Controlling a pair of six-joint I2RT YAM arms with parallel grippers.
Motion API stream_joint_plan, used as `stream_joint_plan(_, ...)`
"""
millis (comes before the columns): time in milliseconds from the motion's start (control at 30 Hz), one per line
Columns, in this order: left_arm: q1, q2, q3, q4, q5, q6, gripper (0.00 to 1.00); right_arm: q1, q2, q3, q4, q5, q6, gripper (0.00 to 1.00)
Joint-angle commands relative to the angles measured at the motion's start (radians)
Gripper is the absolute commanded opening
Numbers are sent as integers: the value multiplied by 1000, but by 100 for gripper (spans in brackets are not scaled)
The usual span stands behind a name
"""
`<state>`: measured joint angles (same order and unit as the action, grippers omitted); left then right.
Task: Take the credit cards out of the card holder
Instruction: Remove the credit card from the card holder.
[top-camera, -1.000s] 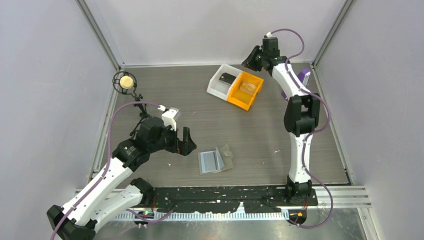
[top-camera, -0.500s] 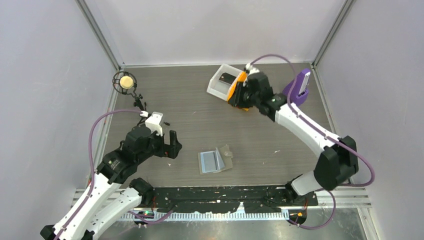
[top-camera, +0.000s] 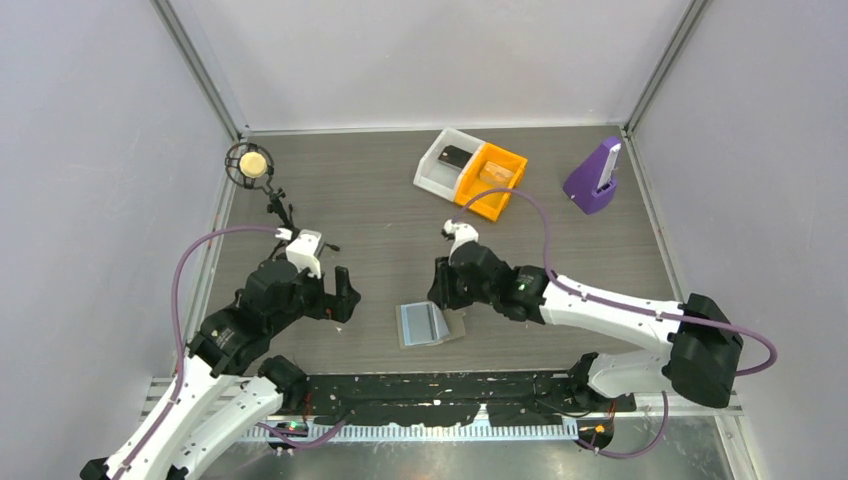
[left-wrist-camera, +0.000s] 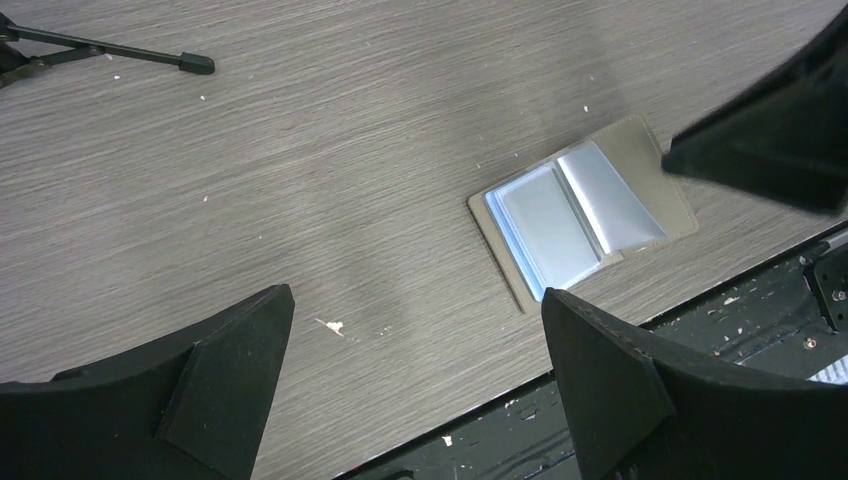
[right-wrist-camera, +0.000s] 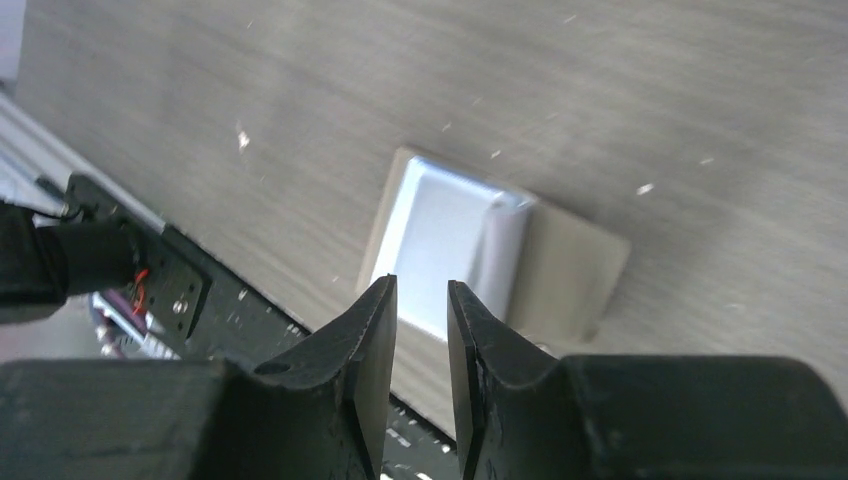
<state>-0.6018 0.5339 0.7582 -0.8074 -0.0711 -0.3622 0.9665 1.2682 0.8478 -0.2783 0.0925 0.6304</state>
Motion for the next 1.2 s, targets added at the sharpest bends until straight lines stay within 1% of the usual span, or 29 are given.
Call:
stream_joint_plan(0, 4, -21, 0, -1, -16, 4, 99, 111, 14, -20, 115, 62, 84, 33)
stream_joint_plan(133, 4, -25, -2, 6, -16, 3, 99, 157, 84, 1, 142, 68, 94, 33)
stream_joint_plan(233, 4, -16, 0, 0, -10, 3, 99, 162, 131, 6, 155, 78, 78, 34)
stream_joint_plan(400, 4, -19, -1, 0, -8, 3, 99, 160, 206, 5, 106, 164, 66, 35)
stream_joint_plan(567, 4, -23, -2, 4, -6, 2, 99, 156, 251, -10, 101, 169, 86, 37)
stream_joint_plan(733, 4, -17, -4, 3, 1, -3, 98, 156, 284, -29, 146, 152, 104, 37)
stream_joint_plan(867, 4, -7, -3, 4, 6, -3, 98, 157, 324, -39, 181, 115, 114, 42)
stream_joint_plan(933, 5, -3, -3, 3, 7, -4, 98, 162, 329, -41, 180, 117, 119, 47)
stream_joint_plan(967, 4, 0, -2, 4, 7, -6, 98, 164, 328, -39, 168, 130, 120, 50)
stream_joint_plan(1167, 4, 8, 4, 3, -2, -11, 98, 201, 297, 4, 71, 232, 120, 64)
